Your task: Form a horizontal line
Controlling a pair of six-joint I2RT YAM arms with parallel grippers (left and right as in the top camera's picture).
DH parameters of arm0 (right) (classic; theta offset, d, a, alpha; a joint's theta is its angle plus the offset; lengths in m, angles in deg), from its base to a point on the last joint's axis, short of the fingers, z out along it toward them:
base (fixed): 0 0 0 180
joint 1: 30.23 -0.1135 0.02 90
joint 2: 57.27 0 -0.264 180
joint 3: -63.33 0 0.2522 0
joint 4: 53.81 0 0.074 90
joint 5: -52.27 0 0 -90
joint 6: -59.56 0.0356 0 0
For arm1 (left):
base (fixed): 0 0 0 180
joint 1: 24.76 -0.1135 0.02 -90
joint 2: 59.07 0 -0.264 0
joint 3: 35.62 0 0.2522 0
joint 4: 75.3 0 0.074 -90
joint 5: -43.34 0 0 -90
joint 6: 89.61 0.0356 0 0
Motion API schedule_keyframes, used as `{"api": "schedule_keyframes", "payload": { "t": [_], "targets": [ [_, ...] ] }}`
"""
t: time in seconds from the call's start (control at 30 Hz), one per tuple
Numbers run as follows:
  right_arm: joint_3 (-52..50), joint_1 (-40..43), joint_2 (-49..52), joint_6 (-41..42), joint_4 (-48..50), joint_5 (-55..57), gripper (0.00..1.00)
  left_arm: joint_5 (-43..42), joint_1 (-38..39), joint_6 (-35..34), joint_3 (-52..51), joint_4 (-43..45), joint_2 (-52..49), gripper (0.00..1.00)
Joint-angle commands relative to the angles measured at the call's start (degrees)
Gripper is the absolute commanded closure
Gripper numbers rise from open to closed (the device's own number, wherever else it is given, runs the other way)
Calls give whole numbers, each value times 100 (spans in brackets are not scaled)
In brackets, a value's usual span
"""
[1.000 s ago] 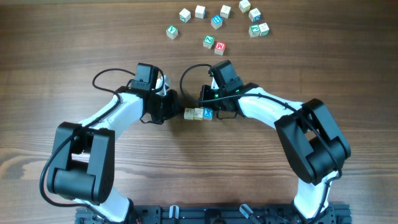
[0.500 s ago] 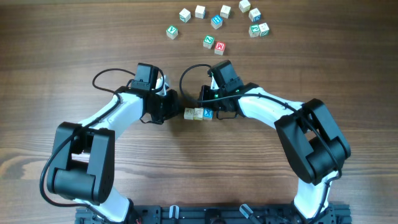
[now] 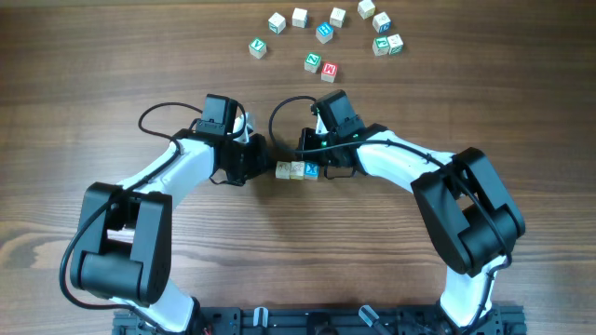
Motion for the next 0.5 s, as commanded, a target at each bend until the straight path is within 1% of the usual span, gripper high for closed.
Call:
{"api": "schedule_keyframes", "payload": {
  "t": [0.0, 0.47],
  "targets": [
    [59, 17, -26, 66, 28, -120, 96, -22, 11, -33, -72, 20, -44, 96],
    [59, 17, -26, 74, 20, -153, 96, -22, 11, -33, -72, 20, -44, 96]
  ]
}}
